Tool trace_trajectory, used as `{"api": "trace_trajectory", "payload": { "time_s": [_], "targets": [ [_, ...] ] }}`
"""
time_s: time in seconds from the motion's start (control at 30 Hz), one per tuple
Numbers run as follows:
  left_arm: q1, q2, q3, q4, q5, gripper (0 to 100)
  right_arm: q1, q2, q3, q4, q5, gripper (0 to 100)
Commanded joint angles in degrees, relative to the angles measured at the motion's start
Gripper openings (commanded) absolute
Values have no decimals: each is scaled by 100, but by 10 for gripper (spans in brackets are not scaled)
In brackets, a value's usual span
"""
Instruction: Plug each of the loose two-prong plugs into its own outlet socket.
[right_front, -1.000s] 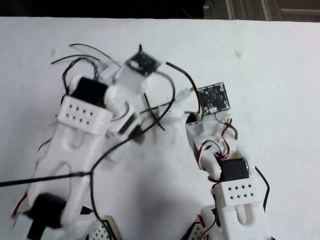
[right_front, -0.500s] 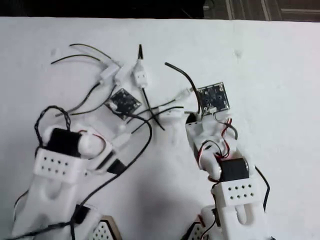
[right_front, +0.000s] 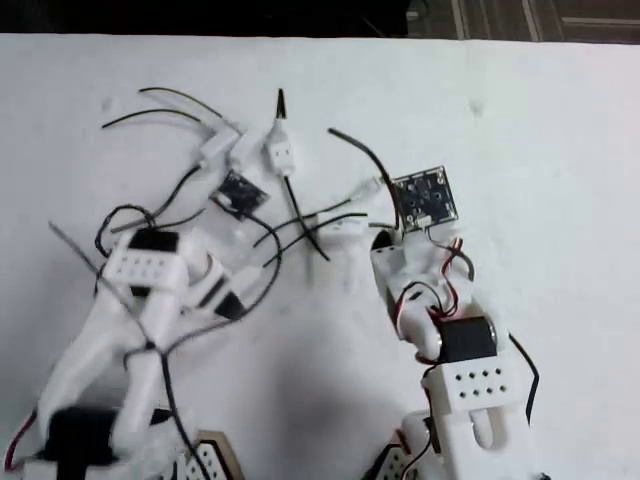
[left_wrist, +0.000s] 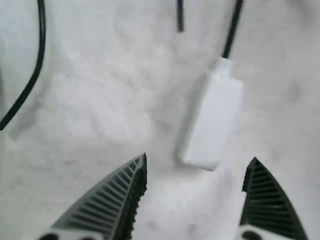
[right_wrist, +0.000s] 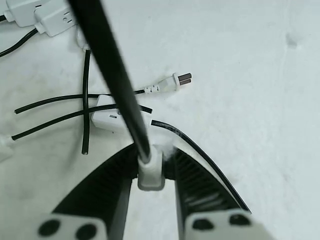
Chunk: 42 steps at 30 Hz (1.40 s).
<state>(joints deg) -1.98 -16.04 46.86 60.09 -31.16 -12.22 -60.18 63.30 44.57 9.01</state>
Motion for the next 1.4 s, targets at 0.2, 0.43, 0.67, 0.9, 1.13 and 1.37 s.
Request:
{"api": "trace_trajectory", "payload": {
  "time_s": [0.2, 0.43, 0.67, 0.9, 1.13, 1.37],
  "targets": [
    [-769, 1332, -2470, 1073, -53, 306, 31, -57, -44, -101, 26, 17],
    [-716, 1332, -3218, 1758, -53, 306, 31, -57, -44, -101, 26, 17],
    [-523, 1367, -3218, 1741, -290, 309, 40, -57, -44, -101, 35, 17],
    [22, 1367, -2927, 1741, -1380, 309, 31, -57, -44, -84, 35, 17],
    [207, 1367, -2418, 949, -1846, 310, 31, -57, -44, -84, 35, 17],
    [224, 1385, -2374, 765, -1855, 317, 31, -57, -44, -101, 35, 17]
  ]
}}
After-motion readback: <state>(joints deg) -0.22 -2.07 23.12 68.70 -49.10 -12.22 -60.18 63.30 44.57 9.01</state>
